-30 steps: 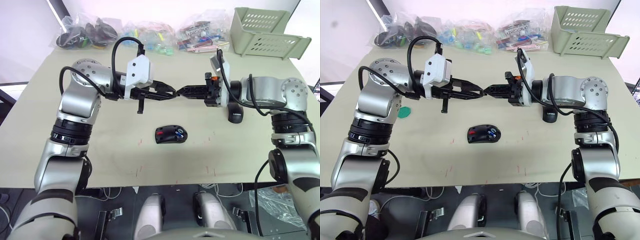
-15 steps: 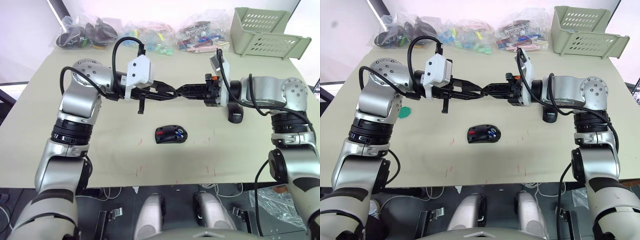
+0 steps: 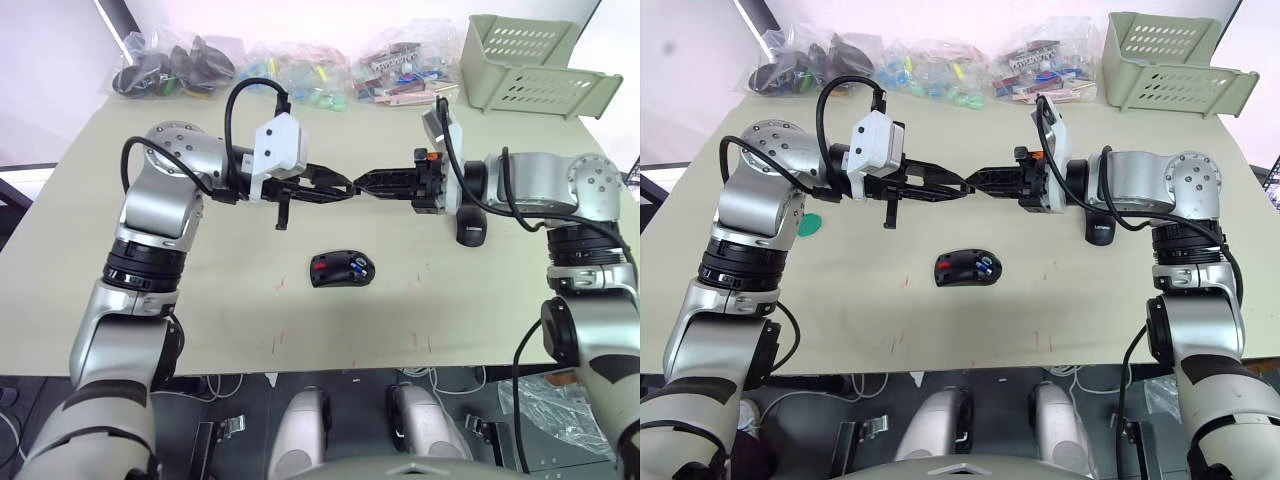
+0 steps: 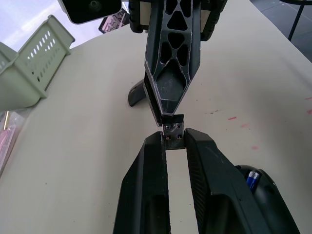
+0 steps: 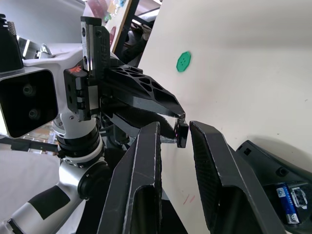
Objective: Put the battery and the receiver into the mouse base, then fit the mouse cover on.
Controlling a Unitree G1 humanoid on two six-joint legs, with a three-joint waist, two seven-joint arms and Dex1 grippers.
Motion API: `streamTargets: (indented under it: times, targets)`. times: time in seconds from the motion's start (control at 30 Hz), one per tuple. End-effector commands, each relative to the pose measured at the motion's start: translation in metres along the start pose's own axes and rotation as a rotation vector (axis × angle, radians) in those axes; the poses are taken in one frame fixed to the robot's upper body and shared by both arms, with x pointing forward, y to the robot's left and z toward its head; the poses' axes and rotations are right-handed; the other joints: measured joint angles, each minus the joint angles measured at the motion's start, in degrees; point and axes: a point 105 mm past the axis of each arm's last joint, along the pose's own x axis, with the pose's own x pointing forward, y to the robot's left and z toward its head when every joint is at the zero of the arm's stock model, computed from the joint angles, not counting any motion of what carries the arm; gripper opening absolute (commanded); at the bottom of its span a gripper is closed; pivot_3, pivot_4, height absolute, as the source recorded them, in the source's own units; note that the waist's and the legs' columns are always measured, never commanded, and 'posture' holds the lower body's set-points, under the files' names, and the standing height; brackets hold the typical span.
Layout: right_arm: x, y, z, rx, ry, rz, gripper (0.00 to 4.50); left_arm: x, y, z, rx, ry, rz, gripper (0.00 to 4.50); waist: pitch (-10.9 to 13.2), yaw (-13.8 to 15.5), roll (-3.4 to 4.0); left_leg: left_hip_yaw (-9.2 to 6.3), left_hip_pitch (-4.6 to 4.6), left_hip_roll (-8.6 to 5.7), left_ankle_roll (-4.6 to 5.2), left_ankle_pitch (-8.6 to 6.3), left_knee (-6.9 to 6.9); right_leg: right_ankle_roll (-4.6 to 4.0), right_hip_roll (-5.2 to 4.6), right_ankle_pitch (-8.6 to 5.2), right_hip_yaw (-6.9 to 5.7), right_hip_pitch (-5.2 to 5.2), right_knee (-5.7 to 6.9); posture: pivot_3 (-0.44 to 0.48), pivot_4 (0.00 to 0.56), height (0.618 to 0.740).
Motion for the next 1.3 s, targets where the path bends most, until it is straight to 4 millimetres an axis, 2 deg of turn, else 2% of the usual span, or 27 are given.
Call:
streamTargets:
  times: [0.03,0.83,0.93,0.97,1.3]
  targets:
    - [-0.0029,0.0095,-0.0007,-0.03,0.002,0.038,0.99,-0.0056,0.0038,0.0107,0.05,-0.016,0.024,0.06,0.0,0.0,0.0,0.0,0.0,0.0,0.0,0.0,0.0,0.0,0.0,0.0,0.0,0.0,0.0,0.0,0.15,0.74]
    - [-0.003,0.0098,0.0007,-0.03,-0.006,0.038,0.99,-0.0055,0.0029,0.0096,0.049,-0.014,0.021,0.06,0.0,0.01,0.0,0.0,0.0,0.0,0.0,0.0,0.0,0.0,0.0,0.0,0.0,0.0,0.0,0.0,0.15,0.74]
    - [-0.0024,0.0101,0.0002,-0.03,-0.004,0.039,0.2,-0.0054,0.0032,0.0096,0.049,-0.014,0.022,0.06,0.0,0.01,0.0,0.0,0.0,0.0,0.0,0.0,0.01,0.0,0.0,0.0,0.0,0.0,0.0,0.0,0.15,0.74]
    - [-0.0021,0.0103,-0.0001,-0.031,-0.003,0.041,0.09,-0.0055,0.0031,0.0096,0.049,-0.014,0.022,0.06,0.0,0.01,0.0,0.0,0.0,0.0,0.0,0.0,0.0,0.0,0.0,0.0,0.0,0.0,0.0,0.0,0.15,0.74]
    - [-0.0026,0.0113,0.0002,-0.039,-0.001,0.04,0.09,-0.0054,0.0024,0.0091,0.051,-0.013,0.021,0.06,0.0,0.01,0.0,0.0,0.0,0.0,0.0,0.0,0.01,0.0,0.0,0.0,0.0,0.0,0.01,0.0,0.15,0.74]
